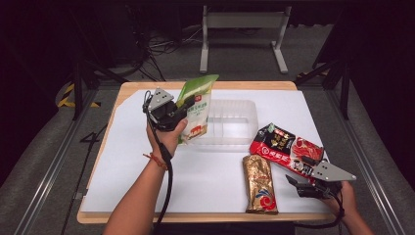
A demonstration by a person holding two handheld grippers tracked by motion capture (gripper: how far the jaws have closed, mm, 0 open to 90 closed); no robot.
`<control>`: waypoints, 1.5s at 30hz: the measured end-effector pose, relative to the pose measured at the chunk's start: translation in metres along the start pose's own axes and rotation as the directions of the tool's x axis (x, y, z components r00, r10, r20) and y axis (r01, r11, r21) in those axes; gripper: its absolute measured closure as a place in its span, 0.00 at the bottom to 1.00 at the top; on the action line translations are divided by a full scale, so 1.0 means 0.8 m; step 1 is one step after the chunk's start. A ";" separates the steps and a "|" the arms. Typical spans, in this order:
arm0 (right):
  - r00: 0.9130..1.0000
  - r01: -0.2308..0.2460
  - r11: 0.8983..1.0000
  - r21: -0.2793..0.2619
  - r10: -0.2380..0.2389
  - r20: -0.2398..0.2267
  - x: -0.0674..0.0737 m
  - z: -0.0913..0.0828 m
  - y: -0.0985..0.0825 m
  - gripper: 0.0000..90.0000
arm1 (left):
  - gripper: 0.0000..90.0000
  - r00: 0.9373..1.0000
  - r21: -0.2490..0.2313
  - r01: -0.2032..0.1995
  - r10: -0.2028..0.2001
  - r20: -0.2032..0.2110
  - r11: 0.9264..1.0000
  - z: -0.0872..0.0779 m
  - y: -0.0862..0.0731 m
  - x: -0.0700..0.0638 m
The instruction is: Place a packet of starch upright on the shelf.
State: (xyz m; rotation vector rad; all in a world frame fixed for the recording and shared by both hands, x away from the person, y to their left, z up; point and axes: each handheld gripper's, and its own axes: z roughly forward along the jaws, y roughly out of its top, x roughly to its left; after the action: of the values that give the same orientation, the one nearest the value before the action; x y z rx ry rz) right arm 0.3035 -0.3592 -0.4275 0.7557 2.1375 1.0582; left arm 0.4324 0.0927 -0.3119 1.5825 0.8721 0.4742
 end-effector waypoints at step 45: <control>1.000 0.002 1.000 0.003 -0.002 0.001 -0.002 -0.001 -0.002 0.20 | 1.00 0.989 0.029 0.063 -0.058 -0.140 0.998 0.122 -0.007 0.019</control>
State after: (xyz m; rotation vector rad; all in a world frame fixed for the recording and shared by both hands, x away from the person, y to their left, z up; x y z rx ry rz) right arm 0.3040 -0.3618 -0.4282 0.7550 2.1388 1.0542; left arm 0.5109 0.0402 -0.3402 1.5629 1.0355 0.5336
